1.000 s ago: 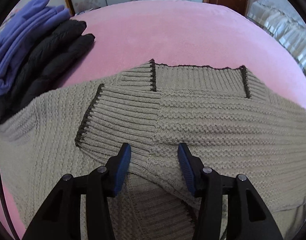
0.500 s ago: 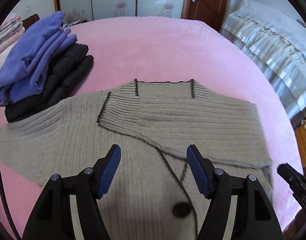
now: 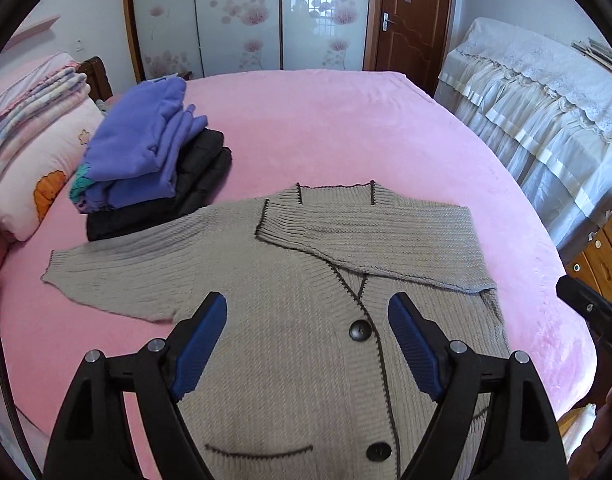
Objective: Fold large clothes
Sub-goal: 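Move the left gripper to the other sleeve of the cardigan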
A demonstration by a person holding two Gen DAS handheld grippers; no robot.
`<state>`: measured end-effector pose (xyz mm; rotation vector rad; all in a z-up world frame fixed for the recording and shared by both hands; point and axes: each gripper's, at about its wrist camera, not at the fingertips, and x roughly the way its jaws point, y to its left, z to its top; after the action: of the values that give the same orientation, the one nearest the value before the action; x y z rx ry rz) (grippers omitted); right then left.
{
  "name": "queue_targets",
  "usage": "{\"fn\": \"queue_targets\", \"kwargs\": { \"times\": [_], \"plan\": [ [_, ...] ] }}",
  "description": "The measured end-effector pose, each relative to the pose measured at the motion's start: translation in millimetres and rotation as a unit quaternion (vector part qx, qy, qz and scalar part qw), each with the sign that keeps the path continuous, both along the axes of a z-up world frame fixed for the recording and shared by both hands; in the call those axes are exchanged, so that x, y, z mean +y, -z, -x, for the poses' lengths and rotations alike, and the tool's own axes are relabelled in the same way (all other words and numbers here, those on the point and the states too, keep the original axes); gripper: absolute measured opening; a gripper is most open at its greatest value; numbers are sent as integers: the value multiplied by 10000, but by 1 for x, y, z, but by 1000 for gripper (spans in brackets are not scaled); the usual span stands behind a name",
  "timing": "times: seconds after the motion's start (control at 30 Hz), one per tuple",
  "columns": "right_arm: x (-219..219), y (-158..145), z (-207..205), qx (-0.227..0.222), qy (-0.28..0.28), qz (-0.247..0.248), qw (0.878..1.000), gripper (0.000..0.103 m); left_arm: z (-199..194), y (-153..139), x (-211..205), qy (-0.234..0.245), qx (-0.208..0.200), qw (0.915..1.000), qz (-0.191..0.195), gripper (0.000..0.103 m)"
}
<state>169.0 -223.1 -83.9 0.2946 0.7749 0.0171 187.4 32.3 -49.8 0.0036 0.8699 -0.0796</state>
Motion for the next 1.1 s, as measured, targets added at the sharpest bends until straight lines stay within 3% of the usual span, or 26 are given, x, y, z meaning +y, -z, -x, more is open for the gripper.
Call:
{"fn": "queue_targets", "kwargs": {
  "times": [0.4, 0.7, 0.97, 1.1],
  "plan": [
    [41, -60, 49, -431, -183, 195, 9987, 42, 76, -54, 44, -152, -404, 9989, 156, 86],
    [73, -83, 61, -530, -417, 194, 9975, 42, 103, -82, 93, -507, -677, 9962, -204, 86],
    [129, -100, 57, -773, -921, 262, 9924, 42, 111, -87, 172, -1197, -773, 9892, -342, 86],
    [167, -98, 44, -785, -1157, 370, 9895, 42, 103, -74, 215, -1560, -689, 9850, -272, 86]
  ]
}}
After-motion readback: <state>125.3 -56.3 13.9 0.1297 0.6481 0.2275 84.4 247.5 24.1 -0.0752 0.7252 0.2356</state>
